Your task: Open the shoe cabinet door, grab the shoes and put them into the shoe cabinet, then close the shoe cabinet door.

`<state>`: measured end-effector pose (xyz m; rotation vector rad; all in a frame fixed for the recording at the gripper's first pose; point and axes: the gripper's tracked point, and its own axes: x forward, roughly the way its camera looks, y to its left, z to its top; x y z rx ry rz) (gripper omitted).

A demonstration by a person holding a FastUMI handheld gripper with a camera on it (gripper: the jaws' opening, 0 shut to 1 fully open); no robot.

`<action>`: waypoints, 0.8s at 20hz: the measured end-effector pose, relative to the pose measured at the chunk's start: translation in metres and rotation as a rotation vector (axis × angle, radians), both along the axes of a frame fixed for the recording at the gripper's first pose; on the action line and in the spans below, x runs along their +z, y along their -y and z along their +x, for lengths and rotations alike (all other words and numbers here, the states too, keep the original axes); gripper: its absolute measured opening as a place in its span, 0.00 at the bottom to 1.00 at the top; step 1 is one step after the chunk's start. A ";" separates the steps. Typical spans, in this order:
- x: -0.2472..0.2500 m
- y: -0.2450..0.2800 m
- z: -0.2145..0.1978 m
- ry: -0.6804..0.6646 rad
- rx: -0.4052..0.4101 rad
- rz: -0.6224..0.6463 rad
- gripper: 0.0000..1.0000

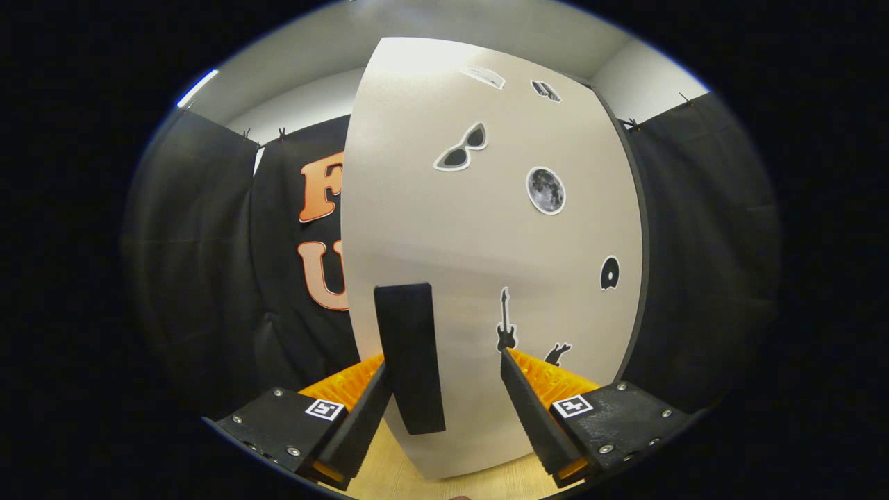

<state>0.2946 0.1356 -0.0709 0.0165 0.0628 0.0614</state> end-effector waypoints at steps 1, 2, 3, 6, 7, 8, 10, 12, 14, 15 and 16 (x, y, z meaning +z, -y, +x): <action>0.000 -0.004 0.000 0.002 0.007 -0.003 0.93; 0.000 -0.008 0.002 0.003 0.011 -0.005 0.93; 0.001 -0.012 0.001 0.004 0.022 -0.005 0.92; 0.005 -0.014 -0.006 0.018 0.033 -0.007 0.93; 0.008 -0.013 -0.009 0.024 0.036 -0.008 0.93; 0.010 -0.011 -0.011 0.030 0.036 -0.012 0.93; 0.014 -0.003 -0.023 0.041 0.029 -0.020 0.93; 0.019 0.000 -0.029 0.048 0.018 -0.024 0.93; 0.025 0.008 -0.045 0.058 0.010 -0.026 0.93; 0.027 0.014 -0.053 0.057 0.000 -0.031 0.93; 0.028 0.021 -0.064 0.052 -0.007 -0.036 0.93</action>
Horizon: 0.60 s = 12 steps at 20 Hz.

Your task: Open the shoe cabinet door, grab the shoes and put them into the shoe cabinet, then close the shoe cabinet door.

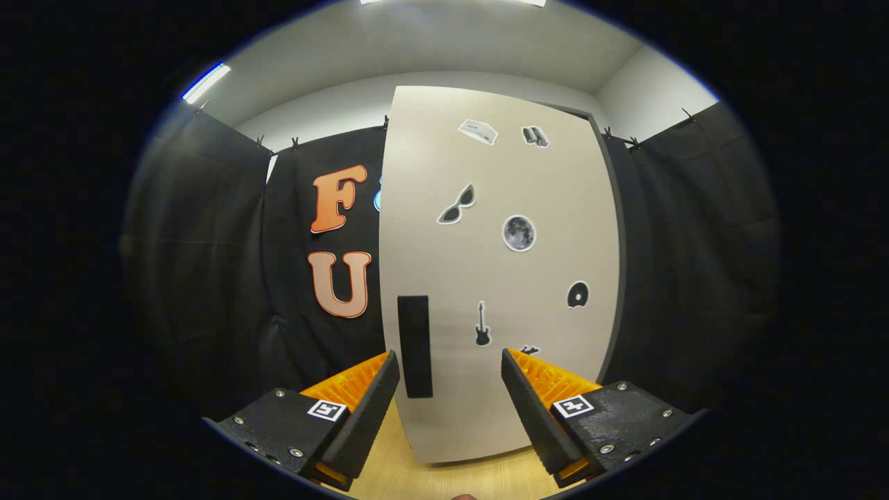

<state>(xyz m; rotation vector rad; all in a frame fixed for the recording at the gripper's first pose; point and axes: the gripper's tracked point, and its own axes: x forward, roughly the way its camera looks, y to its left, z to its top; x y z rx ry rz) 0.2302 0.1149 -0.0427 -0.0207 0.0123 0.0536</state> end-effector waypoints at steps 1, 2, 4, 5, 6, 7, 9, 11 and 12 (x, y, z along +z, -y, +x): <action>0.000 0.006 -0.009 -0.006 -0.004 -0.001 0.93; 0.001 0.013 -0.018 -0.007 -0.014 0.000 0.93; 0.002 0.023 -0.038 -0.013 -0.021 0.009 0.93; 0.002 0.029 -0.047 -0.014 -0.027 0.013 0.93; 0.002 0.035 -0.057 -0.014 -0.032 0.014 0.93; 0.003 0.039 -0.066 -0.011 -0.036 0.015 0.93; 0.005 0.048 -0.085 -0.003 -0.042 0.022 0.93; 0.008 0.053 -0.102 0.007 -0.041 0.029 0.93; 0.009 0.055 -0.111 0.016 -0.038 0.031 0.93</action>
